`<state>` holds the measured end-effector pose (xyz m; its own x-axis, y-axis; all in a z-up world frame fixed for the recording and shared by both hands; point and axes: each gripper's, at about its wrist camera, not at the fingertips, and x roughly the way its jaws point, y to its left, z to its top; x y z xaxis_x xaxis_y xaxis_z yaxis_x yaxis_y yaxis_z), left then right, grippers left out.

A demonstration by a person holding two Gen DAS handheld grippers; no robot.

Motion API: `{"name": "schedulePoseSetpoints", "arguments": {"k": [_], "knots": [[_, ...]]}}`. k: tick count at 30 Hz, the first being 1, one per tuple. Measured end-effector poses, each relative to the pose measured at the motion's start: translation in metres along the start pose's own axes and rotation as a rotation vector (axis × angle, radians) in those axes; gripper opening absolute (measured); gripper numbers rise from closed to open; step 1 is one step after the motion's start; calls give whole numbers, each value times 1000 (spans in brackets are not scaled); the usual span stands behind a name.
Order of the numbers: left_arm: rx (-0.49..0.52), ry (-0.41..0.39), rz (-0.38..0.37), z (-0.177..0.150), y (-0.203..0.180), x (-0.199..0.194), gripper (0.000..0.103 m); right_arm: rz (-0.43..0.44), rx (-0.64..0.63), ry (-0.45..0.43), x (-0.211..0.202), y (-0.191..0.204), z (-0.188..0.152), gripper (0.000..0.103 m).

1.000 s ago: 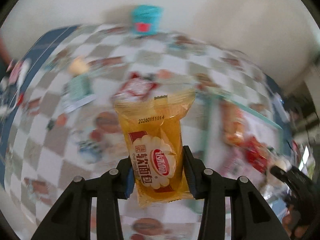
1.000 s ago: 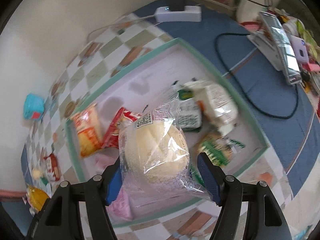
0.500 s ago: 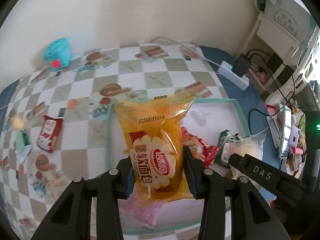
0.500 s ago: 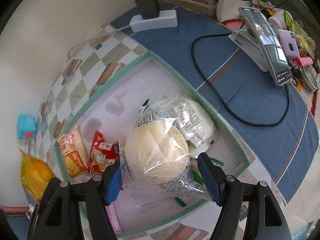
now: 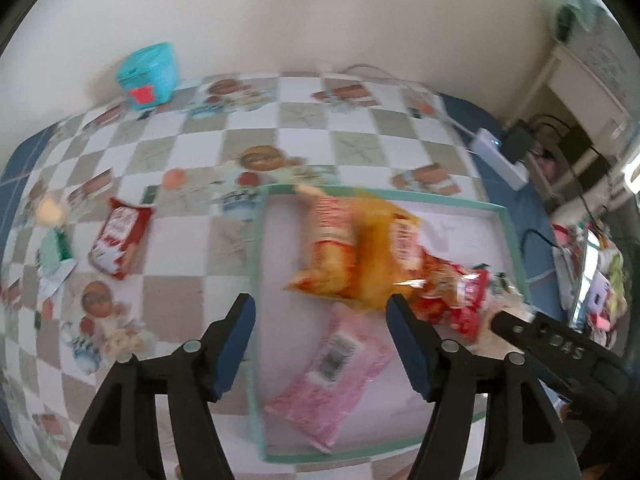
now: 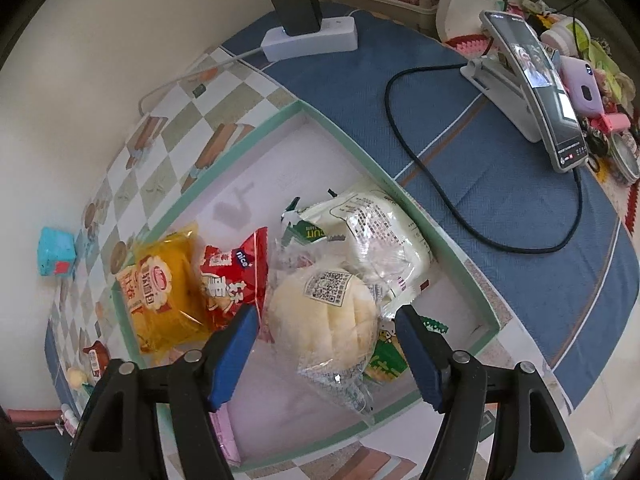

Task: Organize snacks
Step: 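Open left tool over tray to drop bread bag while right tool drops bun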

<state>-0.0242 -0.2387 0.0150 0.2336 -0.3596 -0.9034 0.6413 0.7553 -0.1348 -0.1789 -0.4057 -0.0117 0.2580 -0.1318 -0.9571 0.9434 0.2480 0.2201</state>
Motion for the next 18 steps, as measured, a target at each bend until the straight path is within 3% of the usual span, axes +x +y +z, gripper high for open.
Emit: {"name": "schedulePoseSetpoints", "arguments": {"k": [4,8,12,14,18], "knots": [[-72,47,80,-4,26,5,85,0,-13,-1,1,2,-2,88],[-139,101,171,-12,54,12,85,-12,-37,-11,2,7,-4,92],[-205,128,196,-18,77,14,90,-15,-65,-16,1,13,-9,92],[-239,134,196,-20,86,14,91,-16,-76,-23,0,16,-11,103],[-285,134,202,-22,101,10,93,-15,-104,-47,-4,22,-12,103]]}}
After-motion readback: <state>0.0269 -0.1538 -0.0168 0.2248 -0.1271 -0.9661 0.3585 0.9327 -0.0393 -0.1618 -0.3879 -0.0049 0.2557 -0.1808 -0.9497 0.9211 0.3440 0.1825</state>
